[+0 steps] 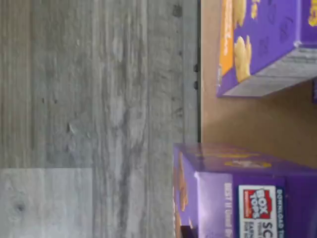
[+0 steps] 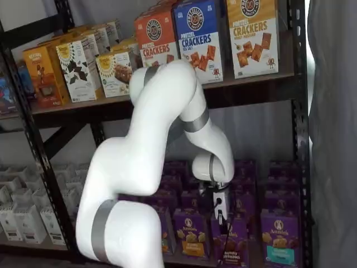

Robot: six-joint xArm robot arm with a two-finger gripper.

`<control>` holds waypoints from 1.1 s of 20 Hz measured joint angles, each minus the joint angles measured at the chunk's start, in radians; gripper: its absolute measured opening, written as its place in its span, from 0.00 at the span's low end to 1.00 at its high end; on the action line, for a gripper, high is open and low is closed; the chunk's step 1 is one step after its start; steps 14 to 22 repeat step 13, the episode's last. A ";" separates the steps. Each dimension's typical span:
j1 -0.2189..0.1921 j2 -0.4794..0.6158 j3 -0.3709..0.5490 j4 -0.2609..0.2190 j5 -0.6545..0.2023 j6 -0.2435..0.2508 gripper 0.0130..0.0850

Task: Pick up the purple box with a brown patch in the center, on the bottom shelf, the fifth box from the left

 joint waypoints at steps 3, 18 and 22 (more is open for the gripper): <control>0.011 -0.074 0.091 -0.003 -0.012 0.014 0.22; 0.045 -0.308 0.340 -0.042 -0.034 0.084 0.22; 0.045 -0.308 0.340 -0.042 -0.034 0.084 0.22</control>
